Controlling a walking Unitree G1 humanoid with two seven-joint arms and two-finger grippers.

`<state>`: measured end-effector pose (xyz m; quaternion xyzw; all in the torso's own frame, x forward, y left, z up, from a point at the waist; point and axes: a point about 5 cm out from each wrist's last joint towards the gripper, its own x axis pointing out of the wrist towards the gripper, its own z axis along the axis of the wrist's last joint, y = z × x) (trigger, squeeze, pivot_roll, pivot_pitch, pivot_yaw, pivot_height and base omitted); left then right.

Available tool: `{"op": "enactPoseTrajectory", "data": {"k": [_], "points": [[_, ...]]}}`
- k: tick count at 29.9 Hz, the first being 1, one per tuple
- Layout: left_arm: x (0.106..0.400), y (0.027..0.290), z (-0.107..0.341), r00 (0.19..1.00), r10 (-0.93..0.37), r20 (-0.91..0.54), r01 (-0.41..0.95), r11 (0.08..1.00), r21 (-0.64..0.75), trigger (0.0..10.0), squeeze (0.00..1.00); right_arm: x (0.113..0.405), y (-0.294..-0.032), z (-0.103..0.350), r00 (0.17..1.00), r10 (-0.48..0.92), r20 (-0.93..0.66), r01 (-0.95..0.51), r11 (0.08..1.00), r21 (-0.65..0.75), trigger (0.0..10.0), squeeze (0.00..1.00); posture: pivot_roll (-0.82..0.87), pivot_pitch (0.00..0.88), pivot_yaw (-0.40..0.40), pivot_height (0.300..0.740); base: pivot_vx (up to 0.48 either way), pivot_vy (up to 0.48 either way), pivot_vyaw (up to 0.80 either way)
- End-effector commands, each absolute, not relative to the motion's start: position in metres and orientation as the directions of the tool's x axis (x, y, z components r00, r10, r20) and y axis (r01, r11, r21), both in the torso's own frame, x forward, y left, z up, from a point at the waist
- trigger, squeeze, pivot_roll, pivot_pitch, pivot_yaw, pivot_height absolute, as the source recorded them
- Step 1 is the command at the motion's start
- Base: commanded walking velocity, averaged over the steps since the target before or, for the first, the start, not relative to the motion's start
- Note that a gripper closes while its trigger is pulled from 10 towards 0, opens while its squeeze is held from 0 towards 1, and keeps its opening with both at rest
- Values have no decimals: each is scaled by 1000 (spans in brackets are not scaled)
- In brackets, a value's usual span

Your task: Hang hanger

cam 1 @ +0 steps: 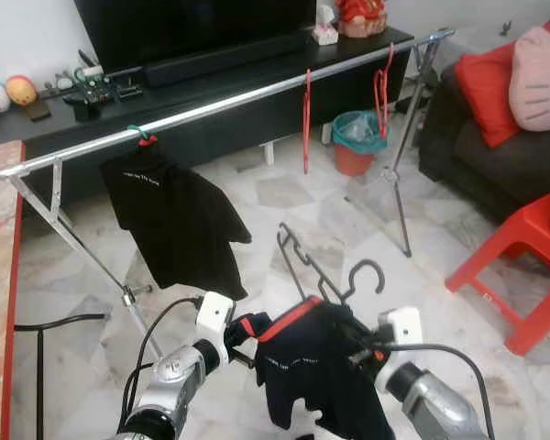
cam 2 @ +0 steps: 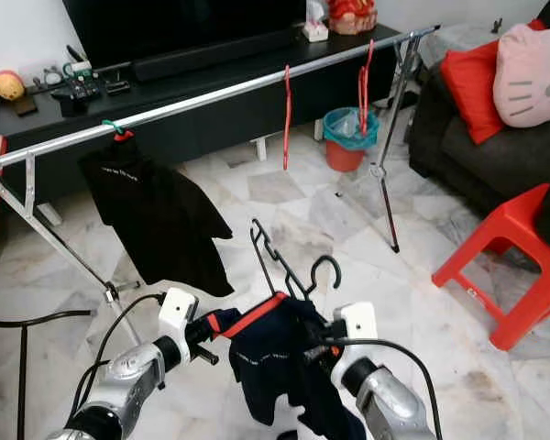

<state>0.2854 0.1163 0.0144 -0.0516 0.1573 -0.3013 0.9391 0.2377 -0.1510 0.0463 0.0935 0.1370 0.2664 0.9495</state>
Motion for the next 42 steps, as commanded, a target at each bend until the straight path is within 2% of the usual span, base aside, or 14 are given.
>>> {"op": "enactPoseTrajectory", "data": {"k": [1, 5, 18, 26, 42], "points": [[288, 118, 17, 782, -571, -250, 540, 821, -187, 10000, 0, 240, -148, 52, 820, 543, -178, -498, 832, 244, 10000, 0, -73, 24, 28, 740, 0, 0, 0], [288, 117, 17, 785, -569, -245, 538, 822, -188, 10000, 0, 242, -147, 53, 819, 549, -165, -510, 829, 227, 10000, 0, -67, 25, 24, 740, 0, 0, 0], [288, 119, 18, 789, -568, -235, 538, 823, -184, 10000, 0, 247, -150, 61, 828, 544, -137, -514, 833, 204, 10000, 0, -74, 25, 27, 740, 0, 0, 720], [290, 123, 20, 787, -569, -237, 543, 822, -169, 10000, 0, 250, -155, 61, 857, 498, -131, -470, 860, 199, 10000, 0, -73, 30, 36, 740, 0, 0, 0], [292, 127, 22, 784, -573, -238, 548, 820, -165, 10000, 0, 251, -155, 62, 869, 478, -128, -454, 873, 180, 10000, 0, -75, 44, 46, 740, 0, 0, -762]]}}
